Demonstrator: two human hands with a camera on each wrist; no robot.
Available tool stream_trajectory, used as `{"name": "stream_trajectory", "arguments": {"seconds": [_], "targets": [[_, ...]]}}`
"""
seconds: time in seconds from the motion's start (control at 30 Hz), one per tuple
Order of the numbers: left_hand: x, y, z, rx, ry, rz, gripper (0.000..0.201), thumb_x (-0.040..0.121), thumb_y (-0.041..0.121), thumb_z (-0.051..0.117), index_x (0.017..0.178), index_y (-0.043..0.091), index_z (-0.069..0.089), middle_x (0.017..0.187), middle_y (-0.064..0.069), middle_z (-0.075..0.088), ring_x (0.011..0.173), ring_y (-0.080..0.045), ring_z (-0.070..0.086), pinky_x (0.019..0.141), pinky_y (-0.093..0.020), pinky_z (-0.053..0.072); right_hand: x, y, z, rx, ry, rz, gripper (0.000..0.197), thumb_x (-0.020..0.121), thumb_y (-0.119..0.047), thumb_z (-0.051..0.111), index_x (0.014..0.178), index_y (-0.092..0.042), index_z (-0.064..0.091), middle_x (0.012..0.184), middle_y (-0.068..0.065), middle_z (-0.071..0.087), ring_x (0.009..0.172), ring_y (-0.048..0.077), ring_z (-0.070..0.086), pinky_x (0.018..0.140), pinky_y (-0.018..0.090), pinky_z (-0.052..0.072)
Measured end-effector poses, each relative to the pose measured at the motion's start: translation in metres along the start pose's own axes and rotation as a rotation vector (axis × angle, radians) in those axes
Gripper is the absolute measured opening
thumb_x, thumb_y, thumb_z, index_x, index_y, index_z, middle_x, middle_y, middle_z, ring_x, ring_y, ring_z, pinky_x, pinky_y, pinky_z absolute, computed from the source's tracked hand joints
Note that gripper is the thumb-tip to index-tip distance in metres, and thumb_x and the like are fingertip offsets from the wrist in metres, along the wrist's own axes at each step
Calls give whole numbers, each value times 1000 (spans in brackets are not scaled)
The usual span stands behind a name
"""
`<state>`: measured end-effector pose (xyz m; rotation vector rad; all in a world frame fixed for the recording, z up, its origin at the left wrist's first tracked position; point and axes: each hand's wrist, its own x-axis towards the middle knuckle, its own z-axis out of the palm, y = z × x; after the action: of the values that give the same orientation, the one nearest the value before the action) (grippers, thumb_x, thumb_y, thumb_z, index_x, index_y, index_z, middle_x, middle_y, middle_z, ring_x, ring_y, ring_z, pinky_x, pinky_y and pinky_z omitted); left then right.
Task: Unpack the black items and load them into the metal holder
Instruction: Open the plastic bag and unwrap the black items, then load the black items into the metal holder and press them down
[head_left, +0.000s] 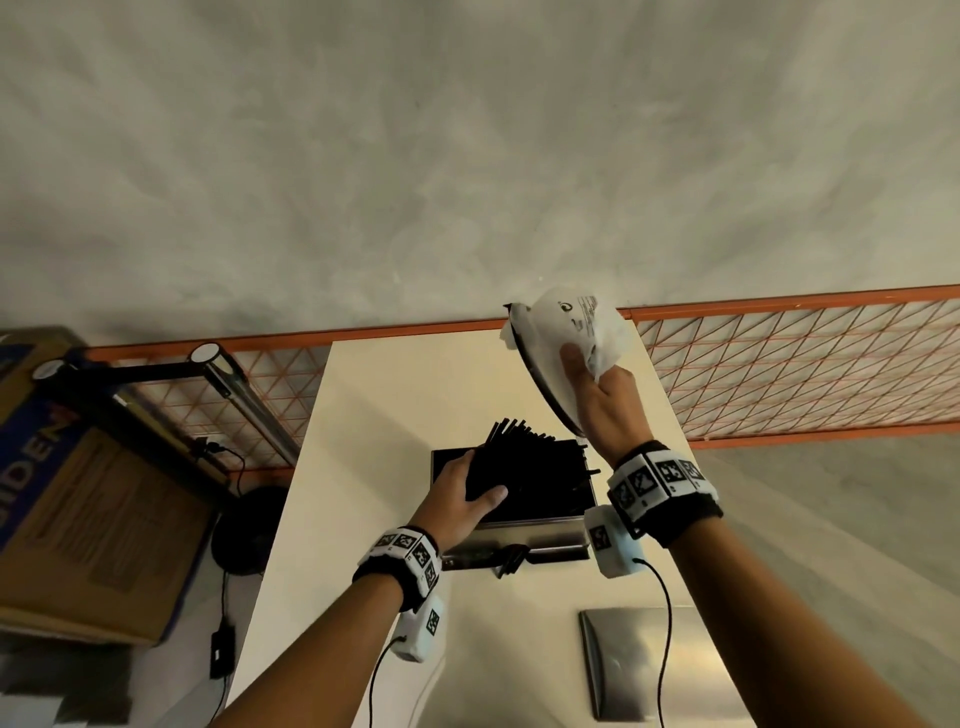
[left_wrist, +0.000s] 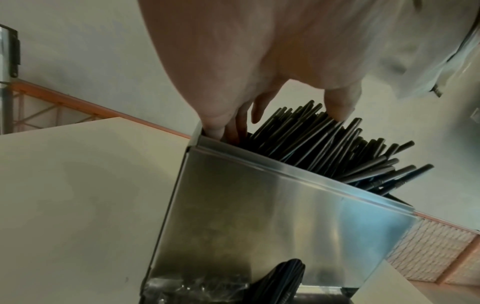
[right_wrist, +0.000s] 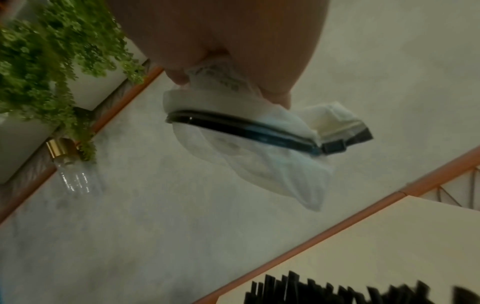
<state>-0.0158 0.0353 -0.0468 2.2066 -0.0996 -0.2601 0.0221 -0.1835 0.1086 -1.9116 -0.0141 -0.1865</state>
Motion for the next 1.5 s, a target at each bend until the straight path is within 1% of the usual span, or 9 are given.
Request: {"name": "stream_trajectory", "arguments": {"seconds": [0.13,0.37,0.57,0.8,0.93,1.07,1.17,1.33,1.5], "targets": [[-4,3,-4,51,2,-65,66,103,42,56,159,17,31,157,-4,40,145,-21,40,112,-24,30,0,-14,-3,28,6,15,46,98,-53,47,91,-12,66,74,4,65,63,22,59,57,35,49],[-11,1,-20,-112,135,-46,46,103,35,59,145,18,52,136,4,64,129,-12,58,111,-31,44,-3,-27,14,334,-21,151,42,92,-60,55,101,-21,69,101,-2,74,96,16,70,85,35,55],[-28,3,-48,-388,252,-95,17,92,35,54,96,32,71,98,8,76,101,-23,71,93,-38,56,-34,2,70,475,-244,387,57,88,-62,59,120,-15,65,110,6,74,98,24,72,89,46,57],[-75,-1,-82,-641,295,-138,33,90,32,54,119,32,69,109,1,77,100,-19,72,81,-38,57,-71,37,138,223,-394,436,67,82,-72,46,124,-22,64,114,0,71,104,18,67,98,45,52],[-99,-28,-91,-301,354,-108,37,94,27,62,131,23,61,118,9,72,110,-11,68,96,-34,53,-88,25,158,-11,-578,371,40,102,-42,43,107,-9,65,104,10,68,94,24,63,85,33,48],[-130,-73,-104,-113,471,-278,32,91,16,54,115,36,61,98,2,73,93,-25,69,79,-38,57,-98,37,171,-168,-593,394,36,99,-32,51,76,-6,59,66,9,61,58,25,59,62,38,52],[-155,-105,-111,-59,498,-376,31,92,8,55,104,34,63,88,-4,70,87,-36,69,67,-35,52,-105,47,181,-245,-721,417,32,95,-32,50,88,-2,58,53,12,61,36,26,56,40,32,48],[-177,-129,-104,35,471,-536,25,95,4,50,110,20,64,86,-10,66,64,-22,63,46,-18,47,-120,36,196,-511,-733,262,33,94,-33,49,116,-10,47,103,19,63,78,37,67,60,39,55],[-193,-150,-91,-7,406,-602,22,97,5,45,105,19,59,86,-14,68,68,-27,64,48,-28,52,-144,34,205,-684,-563,-187,47,93,-37,50,133,-19,34,125,8,43,113,32,51,81,45,53]]}}
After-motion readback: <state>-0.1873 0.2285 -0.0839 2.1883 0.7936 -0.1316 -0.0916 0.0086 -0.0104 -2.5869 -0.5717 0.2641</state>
